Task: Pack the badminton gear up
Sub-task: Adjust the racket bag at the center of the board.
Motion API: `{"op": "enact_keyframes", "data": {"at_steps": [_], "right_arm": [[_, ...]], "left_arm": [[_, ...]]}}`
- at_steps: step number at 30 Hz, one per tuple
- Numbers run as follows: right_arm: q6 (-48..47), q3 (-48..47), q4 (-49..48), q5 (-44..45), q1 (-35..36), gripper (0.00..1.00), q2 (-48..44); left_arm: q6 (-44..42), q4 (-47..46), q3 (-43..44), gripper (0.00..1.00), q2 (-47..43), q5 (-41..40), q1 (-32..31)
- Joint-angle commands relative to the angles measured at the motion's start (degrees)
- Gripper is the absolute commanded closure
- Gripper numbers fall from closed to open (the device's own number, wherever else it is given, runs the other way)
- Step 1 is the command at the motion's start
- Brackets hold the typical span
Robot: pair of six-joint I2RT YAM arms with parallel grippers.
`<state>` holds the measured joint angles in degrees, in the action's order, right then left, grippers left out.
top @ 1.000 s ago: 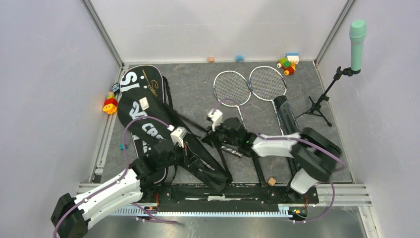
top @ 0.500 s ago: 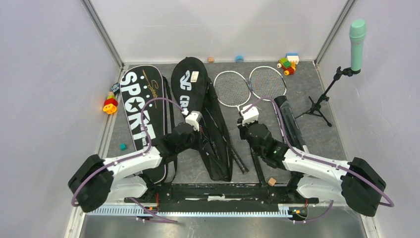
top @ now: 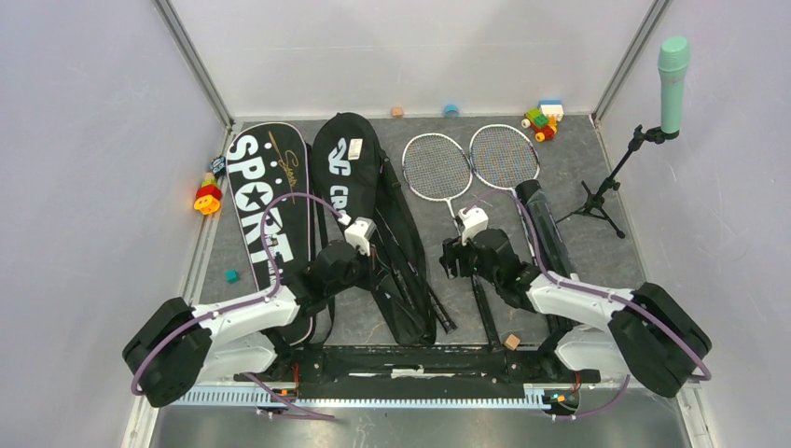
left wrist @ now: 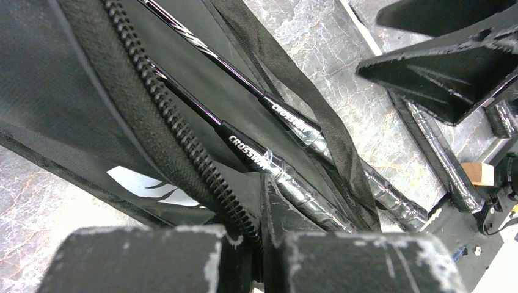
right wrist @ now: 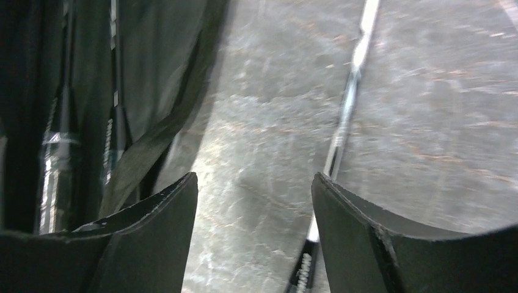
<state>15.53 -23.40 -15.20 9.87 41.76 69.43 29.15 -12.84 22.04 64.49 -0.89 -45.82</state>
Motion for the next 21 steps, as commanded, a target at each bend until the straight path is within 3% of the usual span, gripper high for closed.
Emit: {"op": "enact_keyframes", "data": {"at_steps": [1, 7, 14, 21], "right_arm": [[3.7, -1.3, -4.2, -16.7, -1.6, 0.29, 2.8], [7.5, 1.8, -8.9, -31.1, -1.6, 0.41, 3.3], [2.5, 4.4, -1.3, -23.9, -1.5, 0.46, 2.9], [0.8, 4.9, -9.0, -29.9, -0.3, 0.47, 6.3]], "left_arm": [[-2.1, -6.7, -2.0, 0.98, -2.4, 0.6, 0.4], [-2.0, -7.6, -3.4, 0.98, -3.4, 0.5, 0.5], [-1.9, -8.7, -4.4, 0.98, -3.7, 0.6, 0.6], [-1.8, -10.1, -4.5, 0.98, -2.4, 2.1, 0.7]]}}
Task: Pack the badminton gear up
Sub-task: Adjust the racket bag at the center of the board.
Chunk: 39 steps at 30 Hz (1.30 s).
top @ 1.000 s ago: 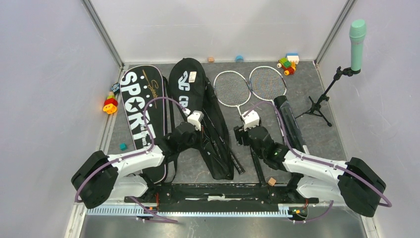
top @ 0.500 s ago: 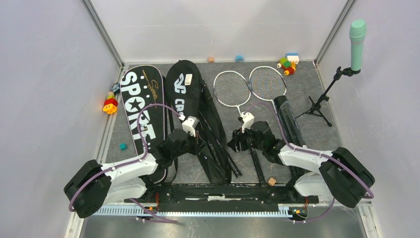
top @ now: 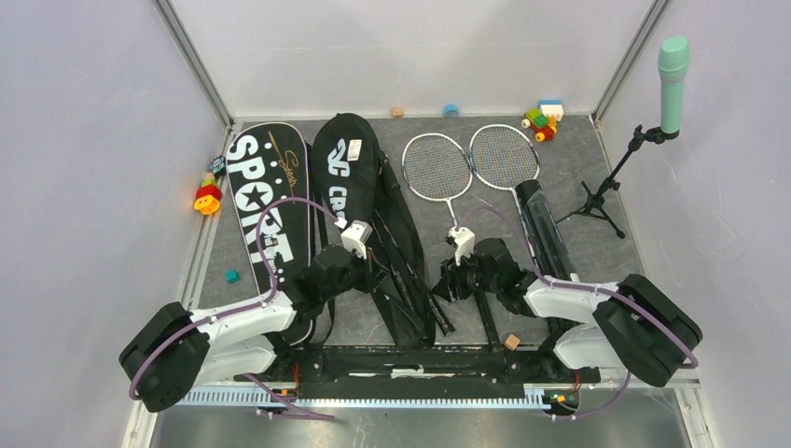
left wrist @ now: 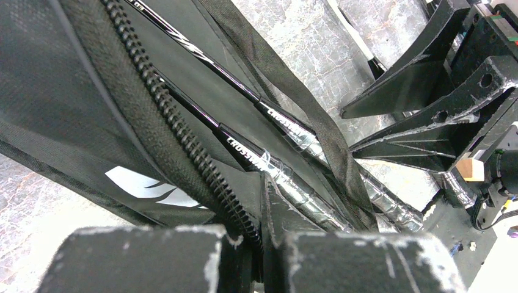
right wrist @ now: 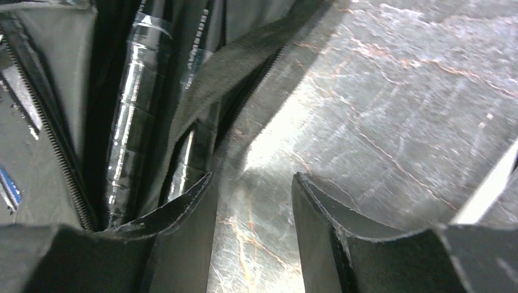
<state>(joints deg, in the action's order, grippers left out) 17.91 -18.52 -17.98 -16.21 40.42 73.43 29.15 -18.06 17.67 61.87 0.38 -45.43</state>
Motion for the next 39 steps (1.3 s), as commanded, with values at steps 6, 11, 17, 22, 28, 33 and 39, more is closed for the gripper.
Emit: {"op": "enact_keyframes", "data": {"at_steps": [6, 11, 17, 22, 28, 33, 39], "right_arm": [[4.4, -0.2, -19.1, -4.2, 2.5, 0.48, 6.6], [11.9, -2.2, -32.1, -3.0, 2.5, 0.47, 13.6], [16.7, -8.1, -38.2, -2.1, 2.5, 0.42, 22.8], [18.0, -10.4, -37.4, 2.8, 2.5, 0.4, 23.6], [18.1, -14.5, -34.8, 2.4, 2.5, 0.34, 27.1], [19.5, -18.7, -32.9, -2.3, 2.5, 0.33, 31.9], [13.7, -18.8, -23.6, 6.3, 2.6, 0.31, 29.2]], "left_arm": [[-1.4, -6.3, -0.4, 0.98, 0.9, 1.8, 0.4], [-0.8, -8.0, -1.2, 0.98, 1.7, 3.8, 0.5], [0.3, -8.7, -2.3, 0.98, 1.6, 4.4, 0.5], [1.0, -9.0, -3.3, 0.98, 0.3, 4.1, 0.5], [0.7, -7.6, -3.9, 0.98, -2.0, 3.2, 0.5], [0.7, -7.2, -4.2, 0.98, -2.7, 2.7, 0.5], [0.8, -6.9, -5.0, 0.98, -3.4, 2.0, 0.5]]}}
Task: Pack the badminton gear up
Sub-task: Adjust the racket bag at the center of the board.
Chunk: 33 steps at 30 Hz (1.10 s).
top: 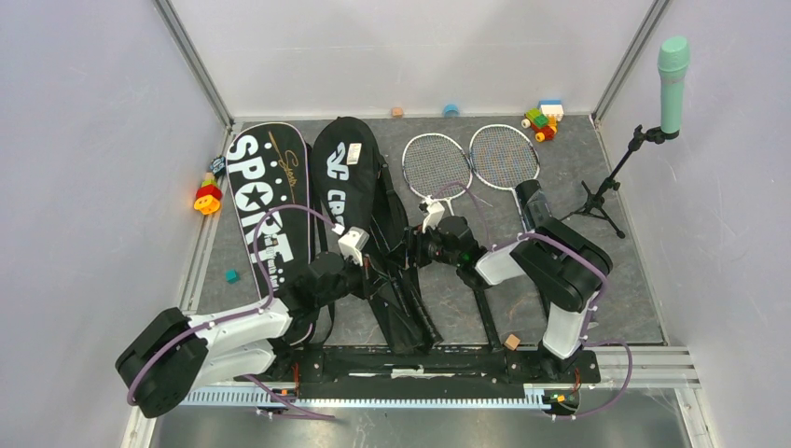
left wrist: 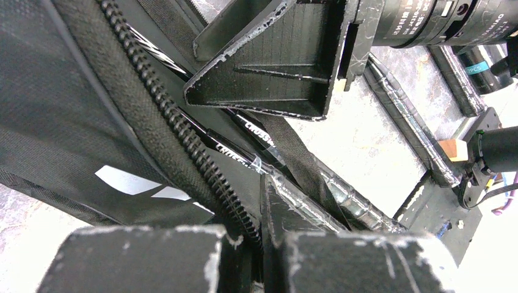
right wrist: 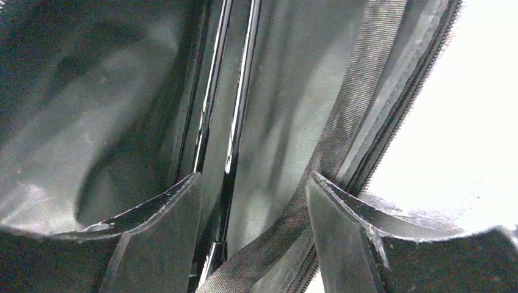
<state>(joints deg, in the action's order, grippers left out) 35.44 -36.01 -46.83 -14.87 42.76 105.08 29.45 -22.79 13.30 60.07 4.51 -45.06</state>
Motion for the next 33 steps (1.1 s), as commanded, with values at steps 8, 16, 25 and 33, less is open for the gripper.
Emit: {"op": "enact_keyframes", "data": {"at_steps": [8, 16, 25, 33], "right_arm": [[-6.0, 4.2, 10.7, 11.3, 0.7, 0.32, -10.4], [-3.7, 0.9, 10.8, 7.7, 3.0, 0.45, -5.5], [-0.6, -6.2, 9.1, 4.7, 4.7, 0.73, 3.0], [-12.5, -7.7, 11.3, 12.9, 4.7, 1.0, -8.2]], "left_arm": [[0.2, -1.4, -0.8, 0.98, -2.3, -3.3, 0.1], [-0.2, -1.6, -0.1, 0.98, -1.0, -3.3, 0.1], [-0.2, -2.7, -0.4, 0.98, -0.1, -3.4, 0.1], [0.8, -1.4, -0.8, 0.98, -4.2, -7.0, 0.1]]}}
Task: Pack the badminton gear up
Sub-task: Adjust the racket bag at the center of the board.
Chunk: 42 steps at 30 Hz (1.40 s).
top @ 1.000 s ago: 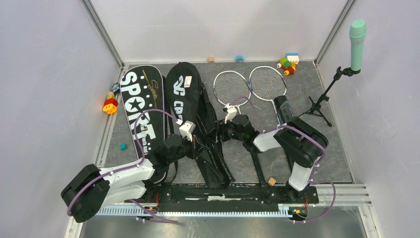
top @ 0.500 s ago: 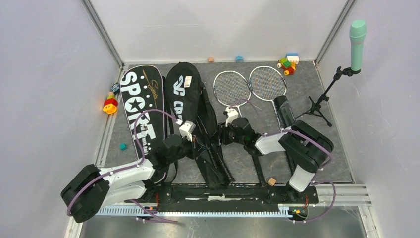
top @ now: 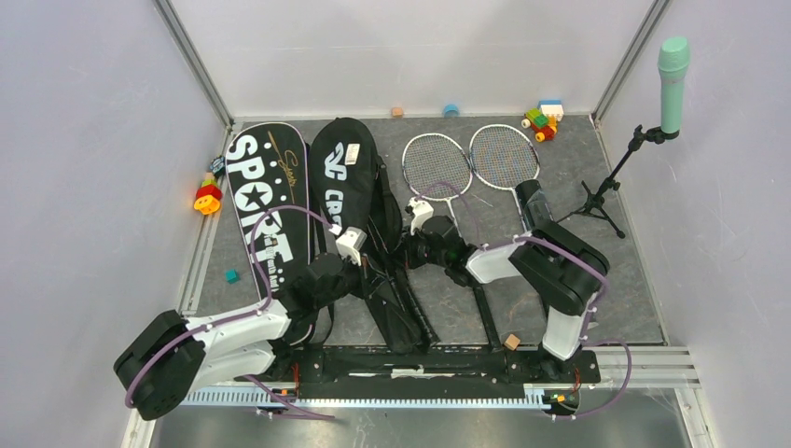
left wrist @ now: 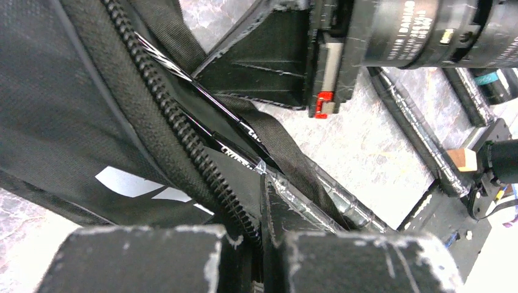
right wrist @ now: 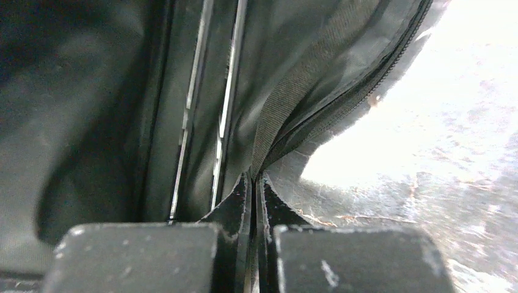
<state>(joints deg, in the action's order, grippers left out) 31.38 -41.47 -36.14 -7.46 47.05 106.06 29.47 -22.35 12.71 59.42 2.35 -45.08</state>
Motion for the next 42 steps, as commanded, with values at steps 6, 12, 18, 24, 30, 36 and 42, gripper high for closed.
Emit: {"op": "enact_keyframes", "data": {"at_steps": [6, 12, 18, 24, 30, 36, 42], "right_arm": [[-21.5, -2.3, 8.8, 8.7, 0.4, 1.0, -24.3], [-24.2, -2.9, 11.2, -1.2, 1.0, 1.0, -33.7], [-27.5, -2.4, 15.6, -0.1, 5.3, 1.0, -35.8], [-24.3, 1.5, 14.8, 4.0, 6.4, 1.0, -33.1], [-23.1, 2.7, 14.0, 5.2, 6.4, 1.0, -31.7], [-19.0, 4.5, 11.2, 5.1, 6.3, 1.0, -32.6], [-14.2, 4.9, 9.7, 4.6, 5.3, 1.0, -33.3]], "left_arm": [[3.8, -2.6, -2.1, 0.98, -10.1, -11.8, 0.2], [6.7, -8.2, -4.3, 0.98, -11.0, -18.5, 0.2], [7.0, -14.7, -4.6, 0.86, -3.8, -21.3, 0.1], [9.1, -16.4, -5.3, 0.45, 0.4, -23.3, 0.2], [8.1, -10.0, -4.6, 0.0, -3.0, -29.3, 0.4], [7.8, -6.1, -0.7, 0.0, 1.1, -30.2, 5.4], [7.6, -17.4, 1.5, 0.0, 14.2, -15.4, 13.1]]}}
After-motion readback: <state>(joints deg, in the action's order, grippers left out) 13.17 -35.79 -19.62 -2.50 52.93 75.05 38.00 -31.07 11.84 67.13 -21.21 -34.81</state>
